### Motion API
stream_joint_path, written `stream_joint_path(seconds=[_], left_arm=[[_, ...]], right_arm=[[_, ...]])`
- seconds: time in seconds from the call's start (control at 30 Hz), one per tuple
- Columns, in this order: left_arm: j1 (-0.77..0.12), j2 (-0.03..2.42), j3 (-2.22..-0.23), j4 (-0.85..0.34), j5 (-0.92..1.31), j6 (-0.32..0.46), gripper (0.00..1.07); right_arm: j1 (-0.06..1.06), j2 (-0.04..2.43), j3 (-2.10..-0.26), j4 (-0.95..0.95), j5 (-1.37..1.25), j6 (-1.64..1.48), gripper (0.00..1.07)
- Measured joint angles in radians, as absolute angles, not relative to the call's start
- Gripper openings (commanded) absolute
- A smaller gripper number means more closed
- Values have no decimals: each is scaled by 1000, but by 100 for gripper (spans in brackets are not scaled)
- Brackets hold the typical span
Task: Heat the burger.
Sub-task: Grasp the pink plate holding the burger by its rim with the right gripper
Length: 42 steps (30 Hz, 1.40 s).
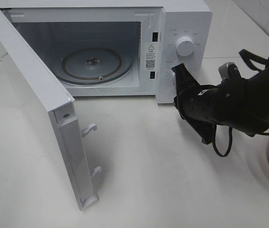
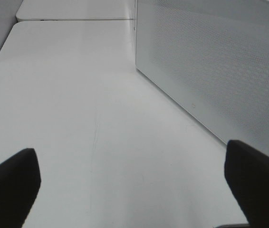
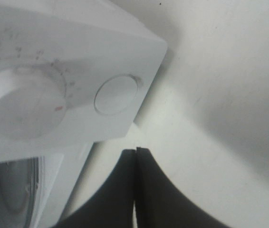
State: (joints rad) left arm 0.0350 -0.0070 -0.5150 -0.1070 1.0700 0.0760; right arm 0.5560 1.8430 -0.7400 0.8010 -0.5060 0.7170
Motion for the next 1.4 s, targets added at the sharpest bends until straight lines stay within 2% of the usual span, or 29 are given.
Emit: stream_joint_path(seconds=[0.27,0.33,0.43,0.7,0.77,1.1,1.2,1.23,1.27,1.3,1.33,1.37,1.4], left_arm=[[35,-7,-515,-107,1070,76,98],[35,-7,-515,-107,1070,76,98],[35,-7,-515,-107,1070,76,98],[35,-7,-515,-107,1070,76,98],[35,-7,-515,-107,1070,76,98],[35,-7,-515,-107,1070,76,98],[35,-7,-515,-107,1070,76,98],[35,-7,-515,-107,1070,76,98],[35,-7,-515,-107,1070,76,98],[35,-7,-515,-107,1070,76,98],[35,-7,-515,-107,1070,76,98],[35,-7,-515,-107,1070,76,98],[35,-7,-515,-107,1070,76,98]], right_arm=[[556,1754,-737,670,-326,545,0],[556,1706,-737,561,-198,480,0],[556,1670,-737,495,-109,435,1],[556,1605,-746,389,76,329,3],[556,1578,-780,311,226,256,4],[556,1520,-838,163,510,100,8],[556,1505,-858,129,594,98,13],[556,1496,-868,108,637,96,20],[556,1496,-868,108,637,96,20],[556,1486,-873,78,666,94,24],[556,1482,-876,59,679,94,36],[556,1482,-876,59,679,94,36],[556,1473,-877,25,697,93,51]])
